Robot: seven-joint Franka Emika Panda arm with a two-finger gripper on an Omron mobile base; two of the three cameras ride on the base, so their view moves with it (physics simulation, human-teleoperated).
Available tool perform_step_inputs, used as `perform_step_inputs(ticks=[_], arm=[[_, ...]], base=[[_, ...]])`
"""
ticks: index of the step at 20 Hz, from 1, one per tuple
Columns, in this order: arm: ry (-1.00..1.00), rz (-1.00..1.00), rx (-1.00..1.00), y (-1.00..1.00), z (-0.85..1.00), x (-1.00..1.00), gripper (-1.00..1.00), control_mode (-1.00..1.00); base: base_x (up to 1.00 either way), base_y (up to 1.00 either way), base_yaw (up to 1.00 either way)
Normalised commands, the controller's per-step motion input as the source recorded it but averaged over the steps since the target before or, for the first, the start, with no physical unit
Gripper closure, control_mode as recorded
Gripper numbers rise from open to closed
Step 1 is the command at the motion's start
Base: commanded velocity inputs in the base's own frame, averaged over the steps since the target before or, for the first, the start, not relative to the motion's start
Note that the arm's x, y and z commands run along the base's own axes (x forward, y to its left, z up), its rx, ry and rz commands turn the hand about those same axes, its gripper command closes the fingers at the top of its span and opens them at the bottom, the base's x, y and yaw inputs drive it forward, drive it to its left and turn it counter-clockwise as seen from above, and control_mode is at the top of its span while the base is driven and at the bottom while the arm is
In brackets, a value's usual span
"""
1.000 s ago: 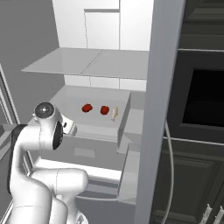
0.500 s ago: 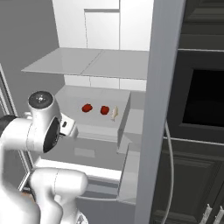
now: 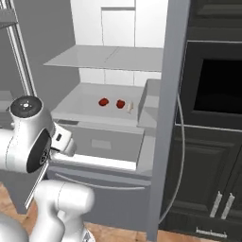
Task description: Place one bell pepper and one fish in each tupperware on the nearby counter, to pack two identical lunches.
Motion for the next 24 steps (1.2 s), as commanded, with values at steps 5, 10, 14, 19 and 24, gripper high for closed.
perform_step_inputs(ticks=[5, 10, 14, 19, 24], arm=[[0.00, 0.00, 0.00, 0.00, 0.00, 0.00, 1.00, 1.00], [0.00, 0.00, 0.00, 0.00, 0.00, 0.00, 1.00, 1.00], [0.00, 0.00, 0.00, 0.00, 0.00, 0.00, 1.00, 1.00], [0.00, 0.00, 0.00, 0.00, 0.00, 0.00, 1.00, 1.00], [0.00, 0.00, 0.00, 0.00, 0.00, 0.00, 1.00, 1.00]], base=[[-0.96, 0.08, 0.03], [-0.52, 0.59, 0.03], [-0.13, 1.00, 0.00], [-0.03, 1.00, 0.00], [0.02, 1.00, 0.00]])
